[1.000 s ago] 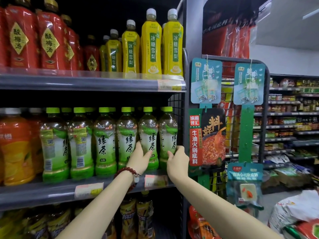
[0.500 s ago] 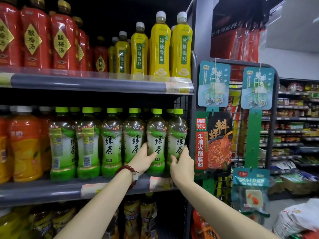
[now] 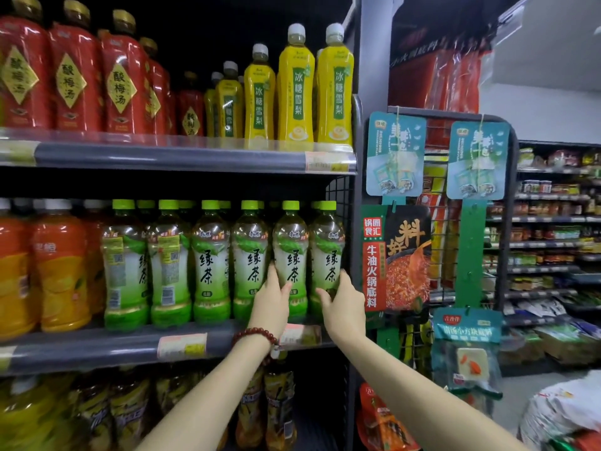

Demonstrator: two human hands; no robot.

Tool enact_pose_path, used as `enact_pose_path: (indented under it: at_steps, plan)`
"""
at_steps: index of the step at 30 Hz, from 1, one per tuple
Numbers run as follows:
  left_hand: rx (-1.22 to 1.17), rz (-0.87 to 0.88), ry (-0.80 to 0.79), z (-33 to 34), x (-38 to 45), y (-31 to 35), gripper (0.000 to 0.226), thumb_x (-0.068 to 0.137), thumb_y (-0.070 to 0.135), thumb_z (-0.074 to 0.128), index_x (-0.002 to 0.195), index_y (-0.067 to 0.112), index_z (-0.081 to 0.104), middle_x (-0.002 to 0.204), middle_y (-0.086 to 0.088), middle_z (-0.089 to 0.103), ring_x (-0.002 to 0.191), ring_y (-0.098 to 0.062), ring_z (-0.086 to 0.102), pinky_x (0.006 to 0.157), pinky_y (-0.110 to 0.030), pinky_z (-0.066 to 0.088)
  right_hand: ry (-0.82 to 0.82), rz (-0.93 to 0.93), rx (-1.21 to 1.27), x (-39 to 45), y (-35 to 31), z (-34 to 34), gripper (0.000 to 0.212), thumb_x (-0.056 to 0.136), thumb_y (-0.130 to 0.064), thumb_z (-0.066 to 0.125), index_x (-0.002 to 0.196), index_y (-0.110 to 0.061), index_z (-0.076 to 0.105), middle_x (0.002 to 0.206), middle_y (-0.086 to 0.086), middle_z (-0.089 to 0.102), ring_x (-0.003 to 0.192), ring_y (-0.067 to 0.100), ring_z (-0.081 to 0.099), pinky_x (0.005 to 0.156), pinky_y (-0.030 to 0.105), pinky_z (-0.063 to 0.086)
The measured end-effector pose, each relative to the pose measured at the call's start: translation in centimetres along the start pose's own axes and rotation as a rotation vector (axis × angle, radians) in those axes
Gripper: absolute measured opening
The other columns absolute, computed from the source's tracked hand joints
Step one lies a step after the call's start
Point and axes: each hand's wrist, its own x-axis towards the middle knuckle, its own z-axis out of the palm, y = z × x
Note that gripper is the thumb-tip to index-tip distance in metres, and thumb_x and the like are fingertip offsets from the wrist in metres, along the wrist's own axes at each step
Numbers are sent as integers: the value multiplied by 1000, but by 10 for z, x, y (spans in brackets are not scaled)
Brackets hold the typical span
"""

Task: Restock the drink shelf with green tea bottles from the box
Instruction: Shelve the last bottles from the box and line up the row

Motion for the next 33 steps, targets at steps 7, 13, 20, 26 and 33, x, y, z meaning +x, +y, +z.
enact_pose_path:
  at_steps: [7, 13, 20, 26, 33]
  plan:
    - [95, 36, 122, -2, -18, 3, 59, 95, 28, 47, 146, 12, 23, 130, -13, 54, 115, -24, 54, 94, -34, 46, -43, -68, -24, -8, 5, -6, 55, 93, -14, 58, 142, -11, 34, 121, 9, 63, 109, 25, 62, 88, 35, 51]
    - [235, 109, 116, -15, -25, 1, 52, 91, 19, 55, 139, 10, 38, 135, -11, 52, 122, -23, 51, 102, -34, 41, -69, -206, -214, -16, 8, -18, 17, 90, -2, 53, 107, -7, 50, 105, 10, 61, 95, 29, 61, 71, 35, 49]
    - [365, 175, 124, -37, -39, -2, 41, 90, 19, 57, 130, 11, 52, 128, -10, 57, 118, -24, 54, 102, -34, 42, -120, -374, -296, -27, 8, -29, 12, 88, -14, 57, 95, -8, 50, 99, 6, 51, 90, 28, 53, 63, 31, 37]
    - [415, 108, 163, -74, -48, -16, 41, 90, 20, 56, 130, 12, 52, 129, -10, 56, 119, -23, 53, 101, -35, 43, -194, -419, -249, -36, -16, -12, 20, 89, -19, 58, 105, -7, 55, 107, 7, 55, 97, 28, 55, 72, 34, 43]
    - [433, 30, 155, -118, -36, -44, 36, 89, 24, 58, 123, 10, 58, 119, -13, 62, 107, -25, 60, 89, -35, 49, -232, -418, -242, -48, -53, 28, 20, 91, -21, 56, 105, -7, 54, 109, 9, 56, 101, 29, 55, 77, 34, 44]
